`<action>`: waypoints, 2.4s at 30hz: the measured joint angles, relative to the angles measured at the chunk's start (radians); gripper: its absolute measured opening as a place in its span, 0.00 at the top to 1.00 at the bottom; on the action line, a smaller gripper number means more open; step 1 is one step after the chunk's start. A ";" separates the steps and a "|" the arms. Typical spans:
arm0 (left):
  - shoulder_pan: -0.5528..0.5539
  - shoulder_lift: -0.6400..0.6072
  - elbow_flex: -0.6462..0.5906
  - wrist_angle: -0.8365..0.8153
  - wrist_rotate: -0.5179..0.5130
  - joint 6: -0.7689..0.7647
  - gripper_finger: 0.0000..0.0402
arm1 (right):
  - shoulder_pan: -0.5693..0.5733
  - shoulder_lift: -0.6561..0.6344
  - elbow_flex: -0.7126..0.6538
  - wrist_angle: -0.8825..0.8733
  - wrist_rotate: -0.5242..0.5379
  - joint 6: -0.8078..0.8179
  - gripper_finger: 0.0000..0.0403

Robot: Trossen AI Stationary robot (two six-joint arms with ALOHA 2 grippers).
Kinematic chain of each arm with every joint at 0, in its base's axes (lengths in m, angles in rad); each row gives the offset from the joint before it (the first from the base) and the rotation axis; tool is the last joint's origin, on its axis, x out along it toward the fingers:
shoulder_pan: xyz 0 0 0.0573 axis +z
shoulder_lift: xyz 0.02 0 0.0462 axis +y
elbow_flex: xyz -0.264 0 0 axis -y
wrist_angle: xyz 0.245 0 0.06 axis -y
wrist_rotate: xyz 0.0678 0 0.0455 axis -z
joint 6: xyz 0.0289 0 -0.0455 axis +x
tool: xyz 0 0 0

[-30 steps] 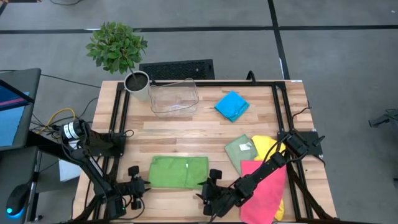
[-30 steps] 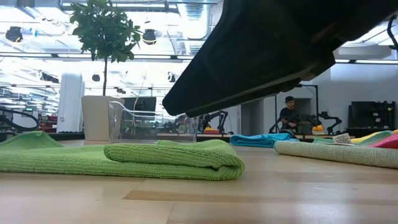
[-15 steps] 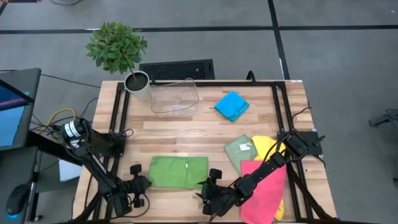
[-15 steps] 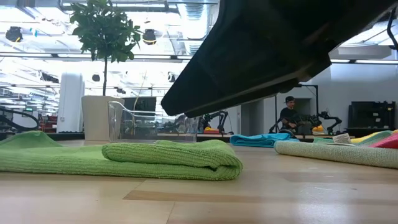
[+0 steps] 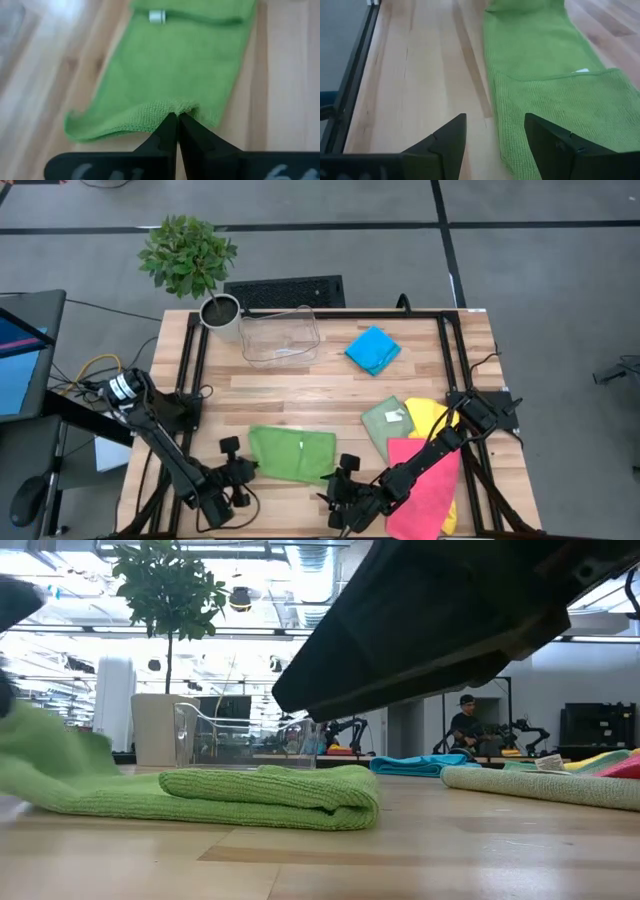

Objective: Fold microfiber towels
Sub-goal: Fold the green microfiber cloth

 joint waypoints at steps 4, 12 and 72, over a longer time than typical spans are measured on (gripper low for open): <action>0.066 -0.001 0.047 0.026 -0.031 0.143 1.00 | 0.015 -0.001 0.000 -0.013 0.058 0.050 0.44; 0.185 -0.001 0.061 0.353 -0.021 0.498 1.00 | 0.076 -0.001 0.000 -0.159 0.162 0.255 0.44; 0.343 0.338 0.261 0.778 0.176 0.780 1.00 | 0.001 -0.142 -0.129 -0.402 0.070 -0.010 0.47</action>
